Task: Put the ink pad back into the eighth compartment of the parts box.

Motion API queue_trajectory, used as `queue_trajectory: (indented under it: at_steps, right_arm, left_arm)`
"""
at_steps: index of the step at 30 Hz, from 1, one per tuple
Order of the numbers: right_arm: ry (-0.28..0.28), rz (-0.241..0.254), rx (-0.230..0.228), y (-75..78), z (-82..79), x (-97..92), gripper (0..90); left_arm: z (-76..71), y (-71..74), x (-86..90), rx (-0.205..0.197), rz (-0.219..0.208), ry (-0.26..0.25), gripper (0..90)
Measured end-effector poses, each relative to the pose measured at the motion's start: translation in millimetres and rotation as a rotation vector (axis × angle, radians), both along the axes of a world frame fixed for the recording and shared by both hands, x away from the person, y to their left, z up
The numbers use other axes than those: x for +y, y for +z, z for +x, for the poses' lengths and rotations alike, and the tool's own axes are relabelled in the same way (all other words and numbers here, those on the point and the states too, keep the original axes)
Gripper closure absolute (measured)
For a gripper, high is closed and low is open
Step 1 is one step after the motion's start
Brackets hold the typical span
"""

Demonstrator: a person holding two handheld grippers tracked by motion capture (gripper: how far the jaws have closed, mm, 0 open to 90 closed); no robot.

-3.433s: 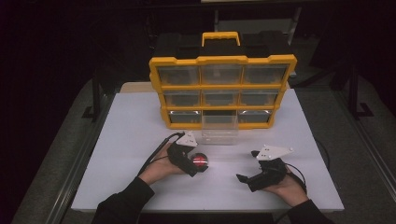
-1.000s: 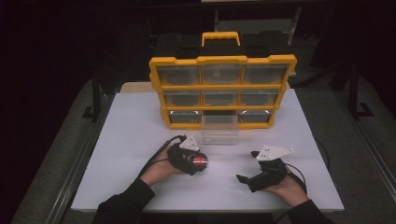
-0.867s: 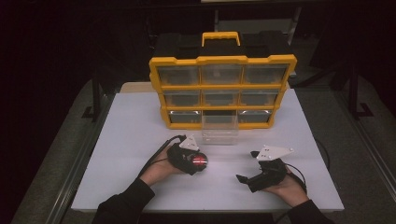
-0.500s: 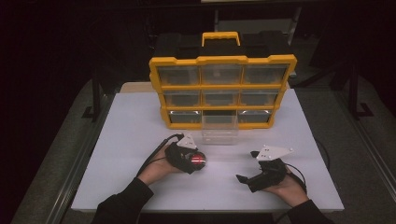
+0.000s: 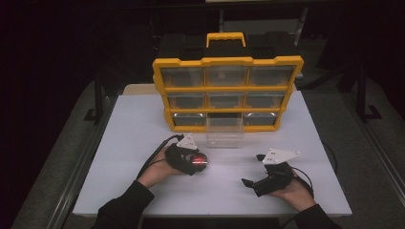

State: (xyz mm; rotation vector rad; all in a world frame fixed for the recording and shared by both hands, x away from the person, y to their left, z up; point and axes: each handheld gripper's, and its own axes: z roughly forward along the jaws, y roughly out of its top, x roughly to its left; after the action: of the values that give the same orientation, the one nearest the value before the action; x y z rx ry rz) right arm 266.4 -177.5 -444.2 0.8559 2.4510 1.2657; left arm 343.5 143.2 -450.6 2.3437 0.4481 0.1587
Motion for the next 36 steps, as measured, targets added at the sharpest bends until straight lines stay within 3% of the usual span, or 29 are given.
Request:
queue_trajectory:
  at_steps: [13,36]
  right_arm:
    - [-0.009,0.0,-0.002,-0.6,-0.1,0.7,0.0]
    - [-0.008,-0.008,-0.006,-0.9,-0.5,0.7,0.0]
  left_arm:
    - [2.7,10.1,12.5,-0.012,-0.021,0.03,29.5]
    - [2.8,33.5,19.7,-0.03,-0.026,0.031,29.5]
